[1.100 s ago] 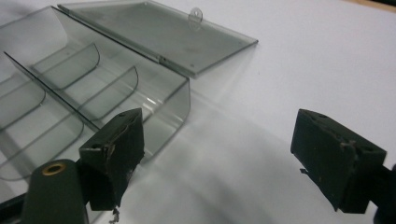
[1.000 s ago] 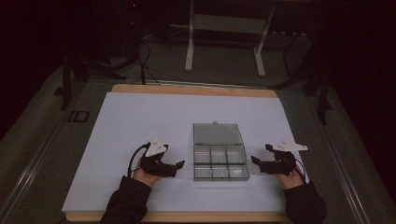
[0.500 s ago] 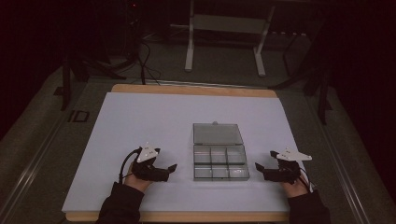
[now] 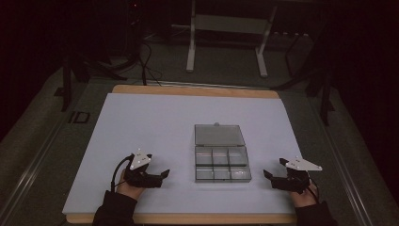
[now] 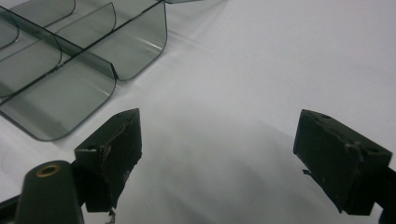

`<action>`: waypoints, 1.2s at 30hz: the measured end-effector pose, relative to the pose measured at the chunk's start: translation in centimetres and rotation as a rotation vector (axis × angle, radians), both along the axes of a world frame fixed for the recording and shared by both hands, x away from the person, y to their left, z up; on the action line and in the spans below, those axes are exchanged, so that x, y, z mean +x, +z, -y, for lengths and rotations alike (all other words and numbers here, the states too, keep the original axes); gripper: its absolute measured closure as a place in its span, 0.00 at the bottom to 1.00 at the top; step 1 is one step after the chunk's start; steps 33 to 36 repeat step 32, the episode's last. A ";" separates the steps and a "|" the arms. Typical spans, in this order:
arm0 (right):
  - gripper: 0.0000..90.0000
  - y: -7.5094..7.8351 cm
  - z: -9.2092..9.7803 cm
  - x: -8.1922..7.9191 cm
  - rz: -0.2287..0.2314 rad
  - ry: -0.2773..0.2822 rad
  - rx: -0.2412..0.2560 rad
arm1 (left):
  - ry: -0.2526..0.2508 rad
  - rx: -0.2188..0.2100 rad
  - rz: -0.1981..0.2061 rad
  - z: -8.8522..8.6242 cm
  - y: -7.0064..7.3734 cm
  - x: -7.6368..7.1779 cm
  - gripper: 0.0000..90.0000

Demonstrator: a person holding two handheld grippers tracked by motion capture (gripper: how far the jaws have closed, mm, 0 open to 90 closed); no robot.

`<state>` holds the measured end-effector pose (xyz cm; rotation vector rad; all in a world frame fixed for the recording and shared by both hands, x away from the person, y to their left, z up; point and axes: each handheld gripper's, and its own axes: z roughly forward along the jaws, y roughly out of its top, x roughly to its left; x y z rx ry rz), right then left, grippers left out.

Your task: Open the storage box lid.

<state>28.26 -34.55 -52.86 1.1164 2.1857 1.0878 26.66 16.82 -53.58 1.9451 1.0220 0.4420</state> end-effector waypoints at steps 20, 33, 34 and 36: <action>0.16 -0.5 0.6 -0.8 0.015 -0.056 -0.029 | 0.017 0.075 0.047 0.5 -0.3 -1.1 0.10; 0.17 -0.6 0.5 -0.8 0.017 -0.070 -0.040 | 0.029 0.047 0.039 0.2 -0.3 -1.1 0.10; 0.17 -0.6 0.5 -0.8 0.017 -0.070 -0.040 | 0.029 0.047 0.039 0.2 -0.3 -1.1 0.10; 0.17 -0.6 0.5 -0.8 0.017 -0.070 -0.040 | 0.029 0.047 0.039 0.2 -0.3 -1.1 0.10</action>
